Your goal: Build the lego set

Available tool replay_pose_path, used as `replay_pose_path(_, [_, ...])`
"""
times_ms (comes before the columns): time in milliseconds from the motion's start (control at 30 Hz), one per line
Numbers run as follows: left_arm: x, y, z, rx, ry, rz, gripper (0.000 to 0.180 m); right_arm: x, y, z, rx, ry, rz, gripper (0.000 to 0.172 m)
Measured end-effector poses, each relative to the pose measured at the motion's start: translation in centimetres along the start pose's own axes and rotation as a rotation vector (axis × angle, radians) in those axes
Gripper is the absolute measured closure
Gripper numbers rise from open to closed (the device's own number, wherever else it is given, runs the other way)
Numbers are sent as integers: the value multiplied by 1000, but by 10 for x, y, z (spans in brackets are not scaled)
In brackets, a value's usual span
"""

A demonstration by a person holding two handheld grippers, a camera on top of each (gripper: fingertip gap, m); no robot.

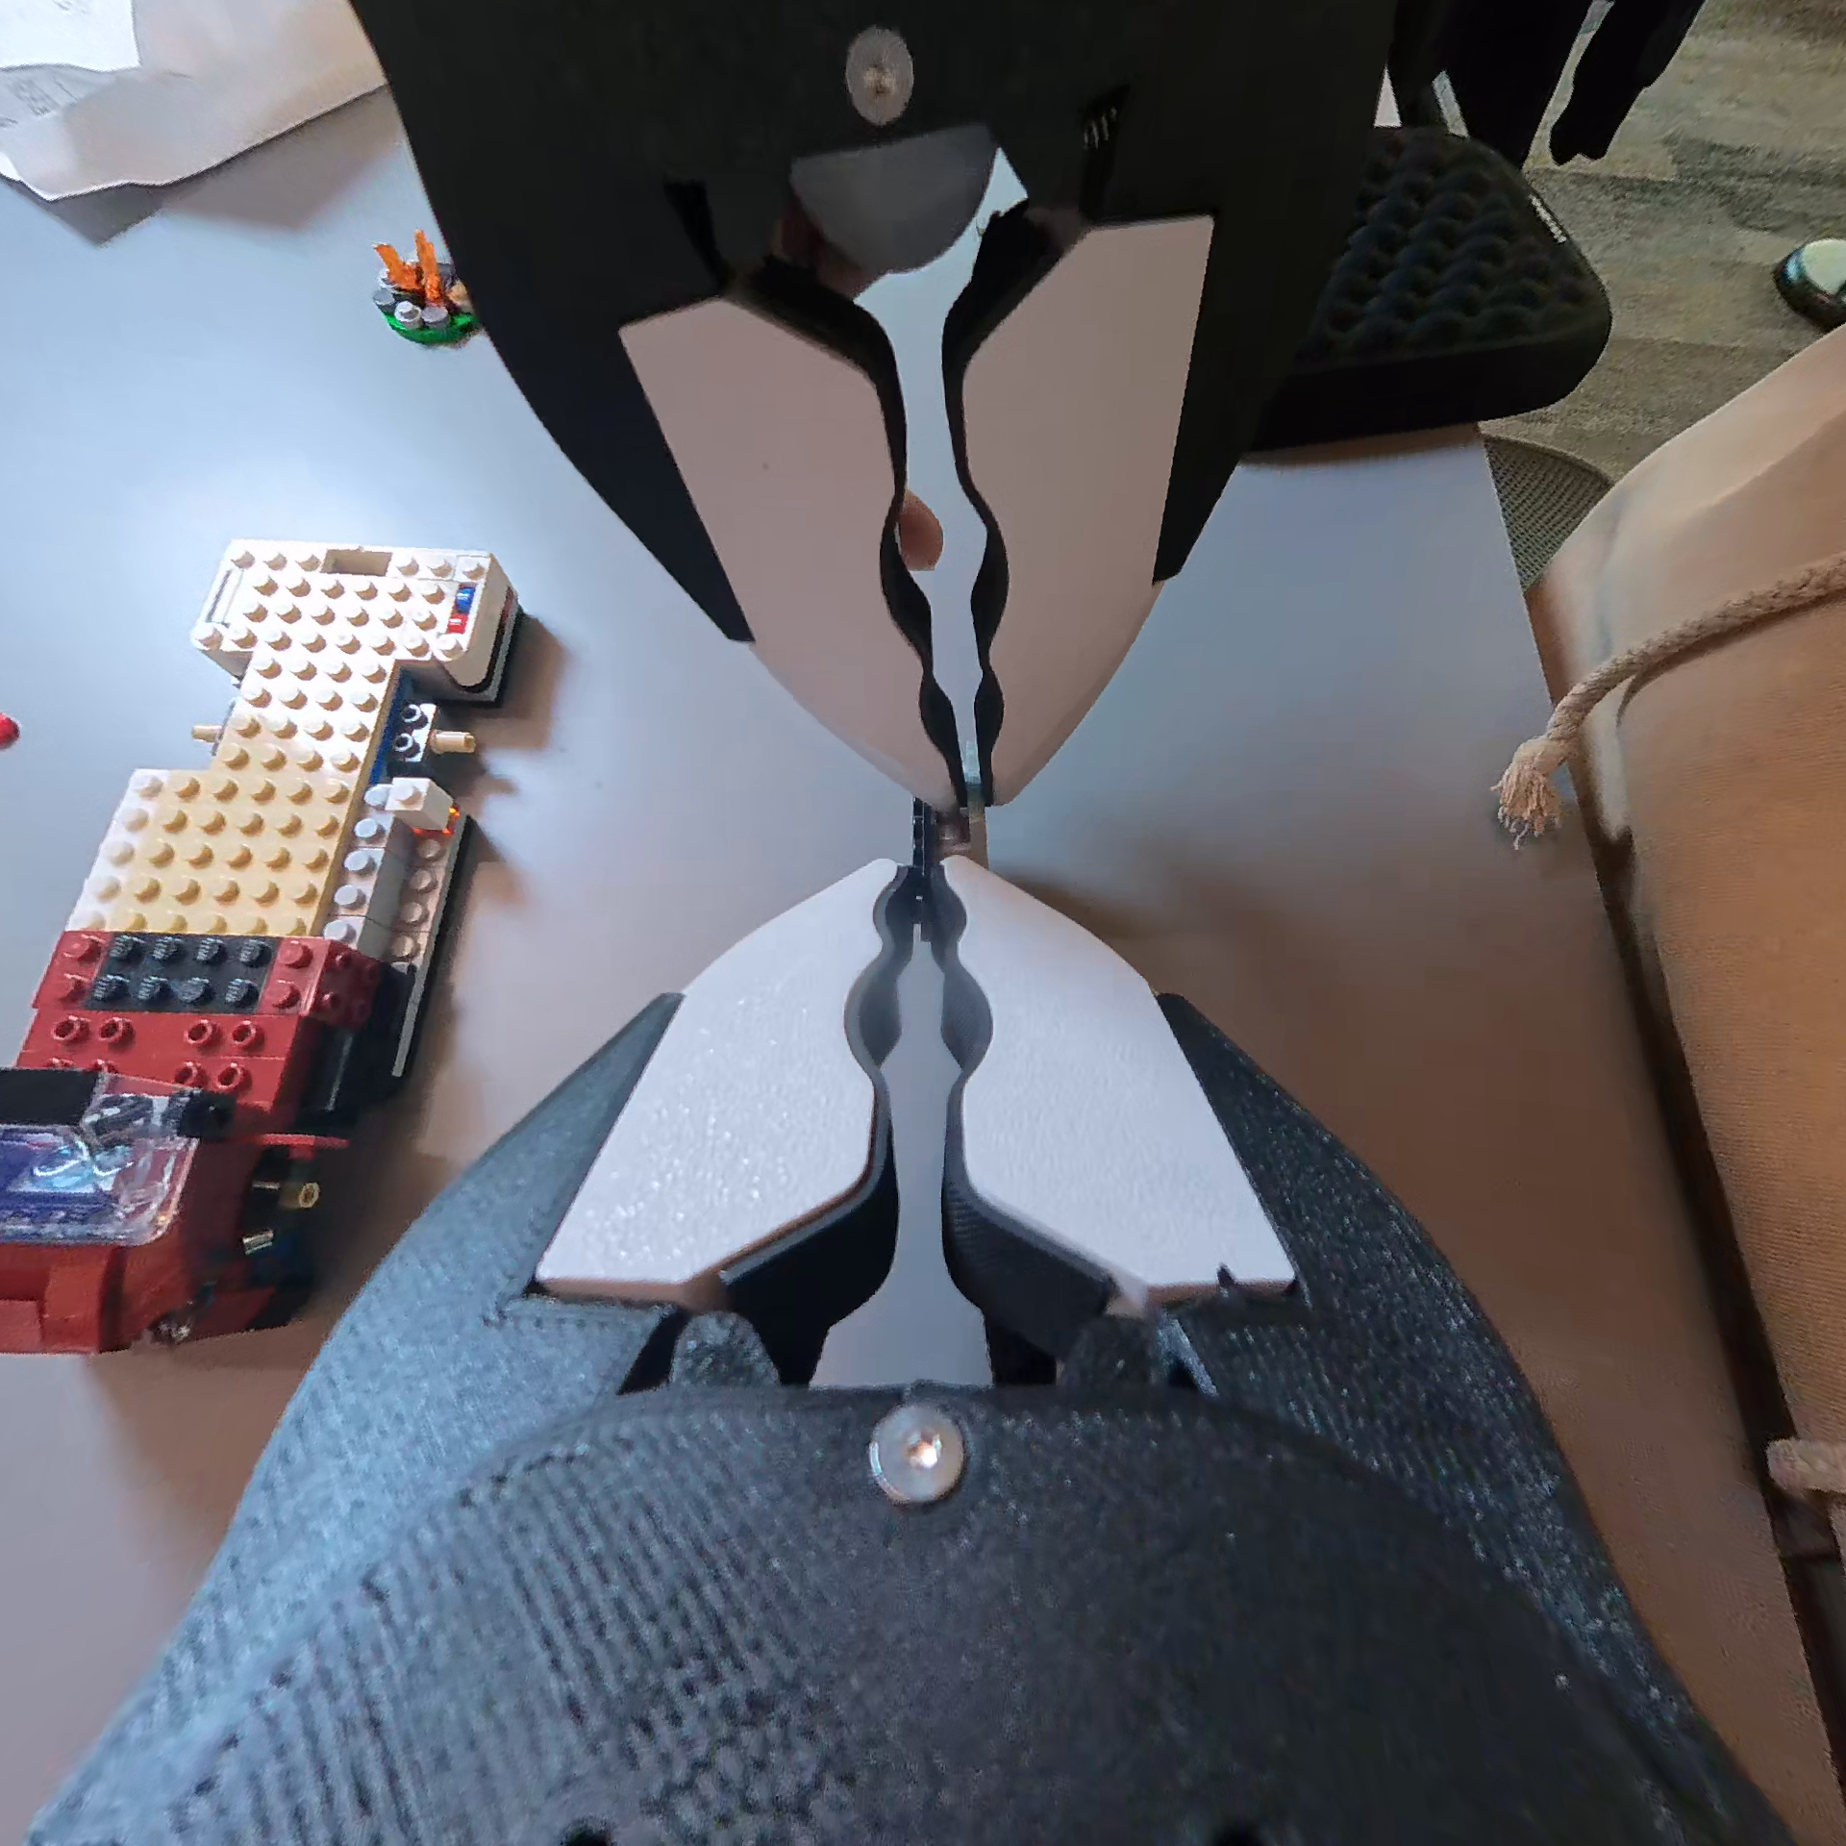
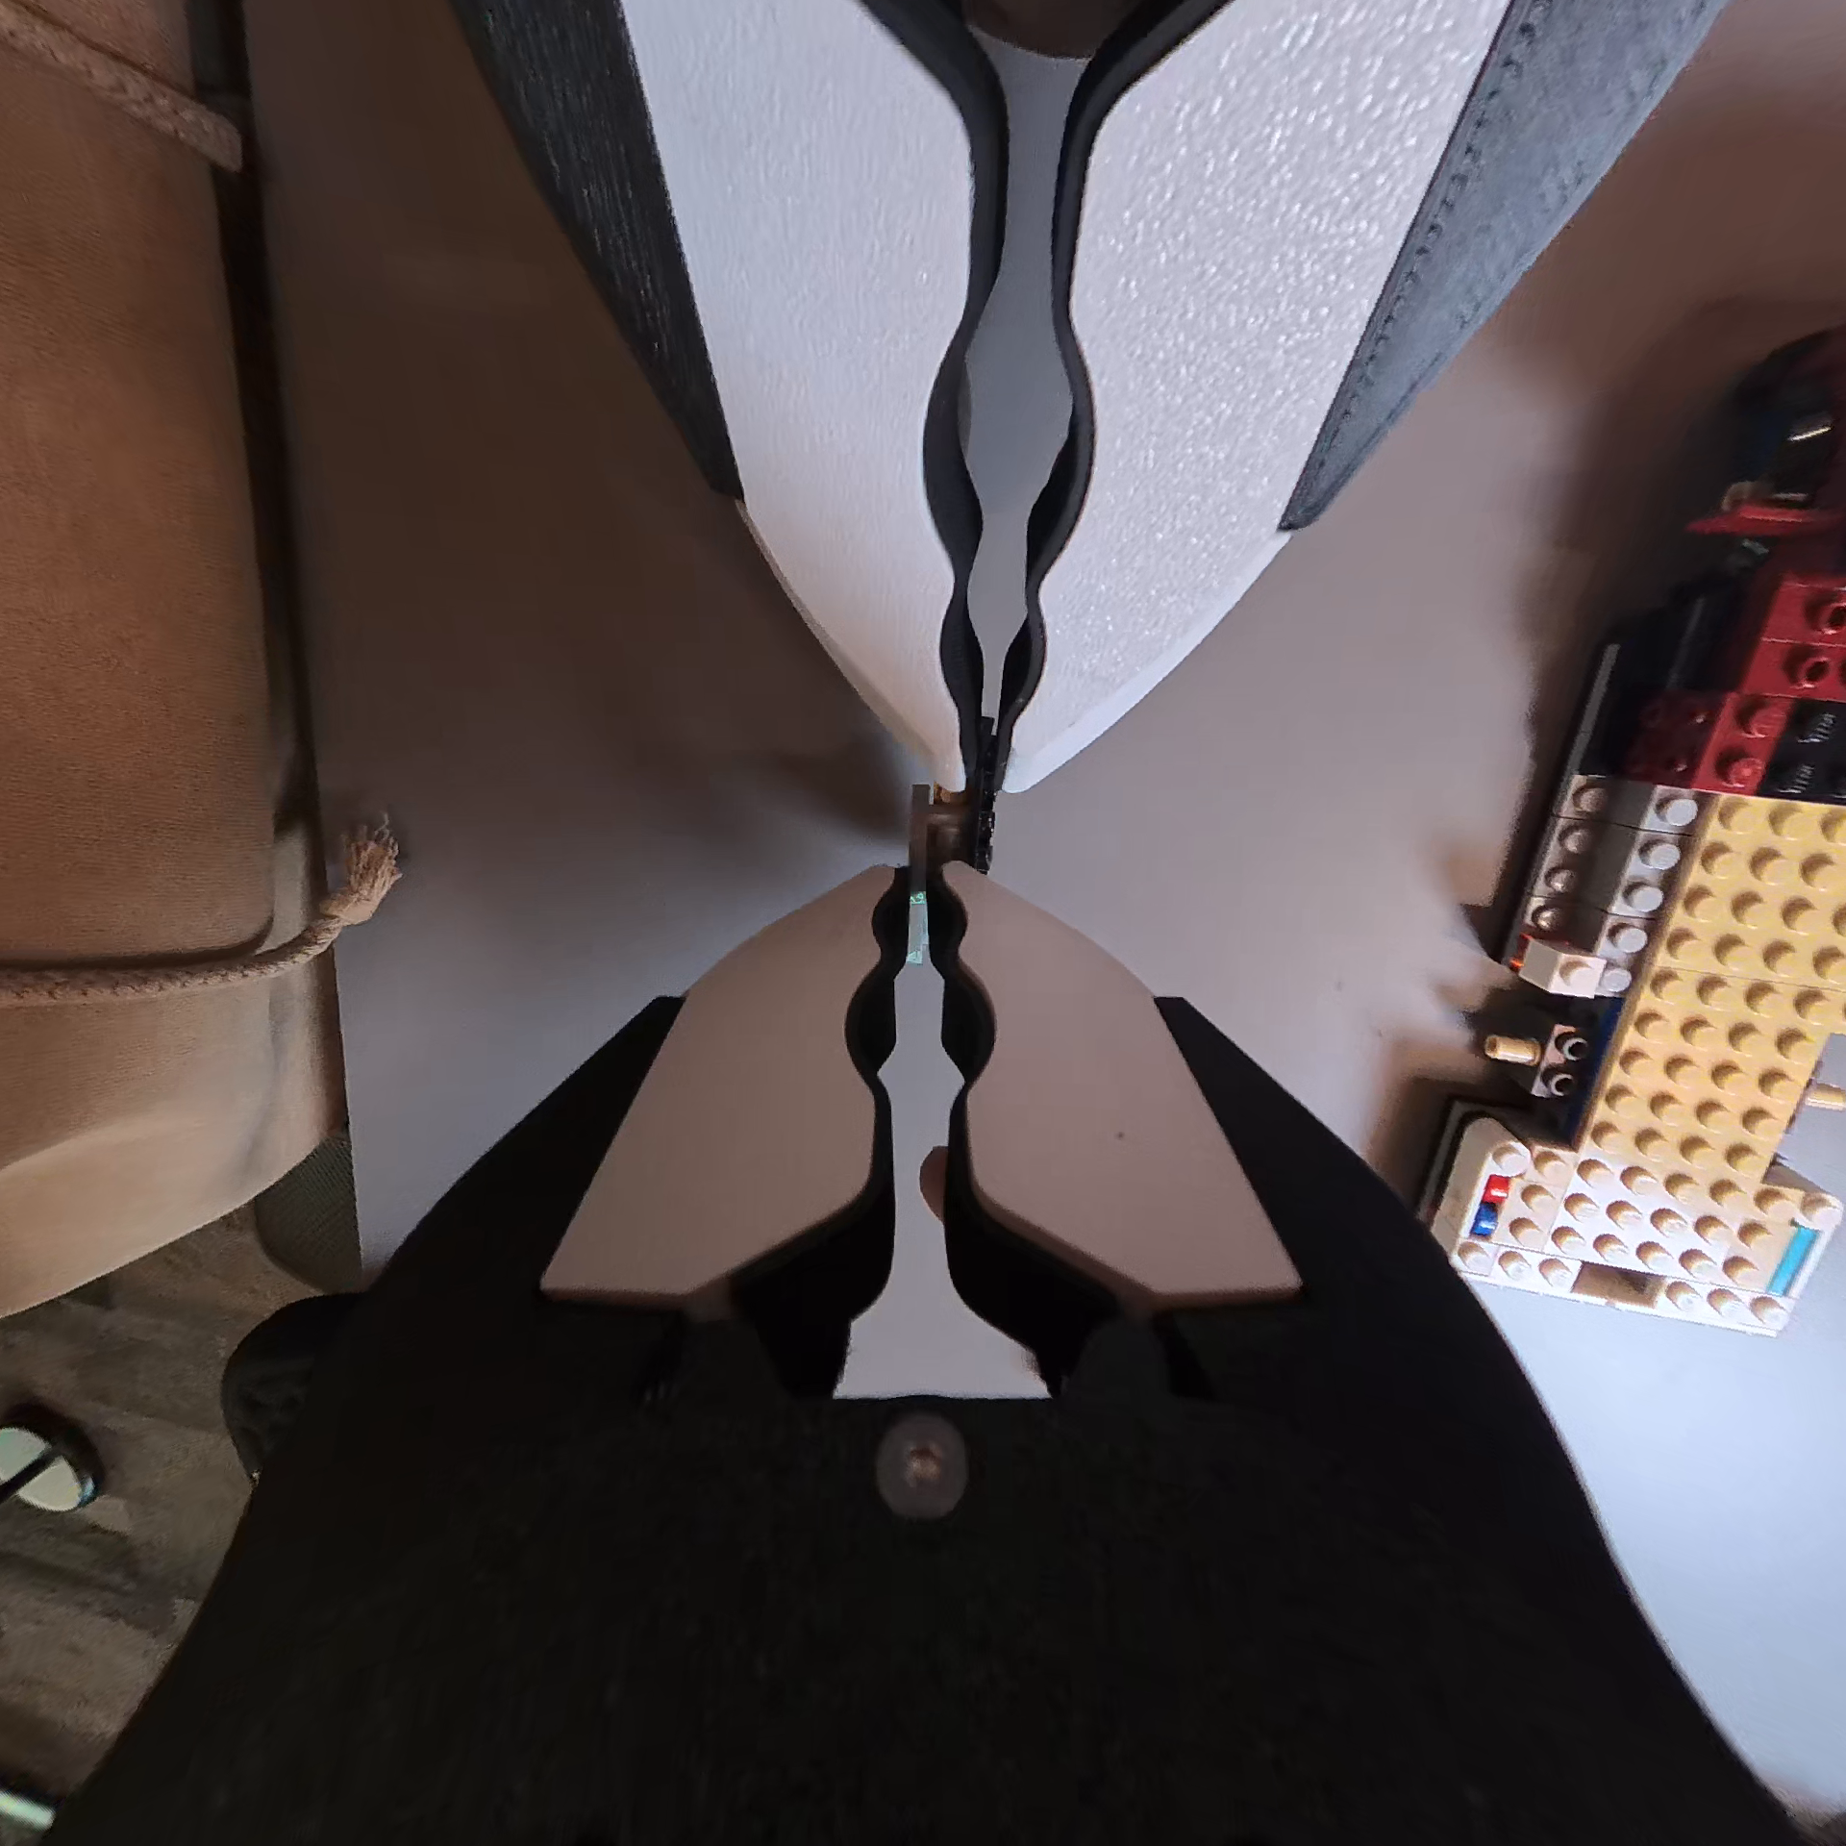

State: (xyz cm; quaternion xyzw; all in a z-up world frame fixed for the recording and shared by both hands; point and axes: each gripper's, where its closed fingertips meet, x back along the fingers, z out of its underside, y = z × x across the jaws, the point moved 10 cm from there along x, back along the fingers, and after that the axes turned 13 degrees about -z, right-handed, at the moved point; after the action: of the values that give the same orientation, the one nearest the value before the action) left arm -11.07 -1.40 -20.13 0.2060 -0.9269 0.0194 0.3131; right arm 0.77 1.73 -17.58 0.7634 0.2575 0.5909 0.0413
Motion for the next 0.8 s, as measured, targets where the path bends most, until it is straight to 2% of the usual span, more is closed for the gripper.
replay_pose_path(267, [1, 4, 1, 54, -40, 7, 177, 8, 0, 2, -9, -60, 9, 167])
replay_pose_path(467, [5, 8, 0, 85, -71, 2, 177, 21, 4, 1, 20, -101, 8, 160])
replay_pose_path(667, [6, 11, 1, 120, -82, 10, 177, 32, 9, 3, 59, -210, 75, 160])
replay_pose_path(800, [6, 14, 4, 118, -72, -18, 177, 36, 20, 9, 114, -332, 178, 160])
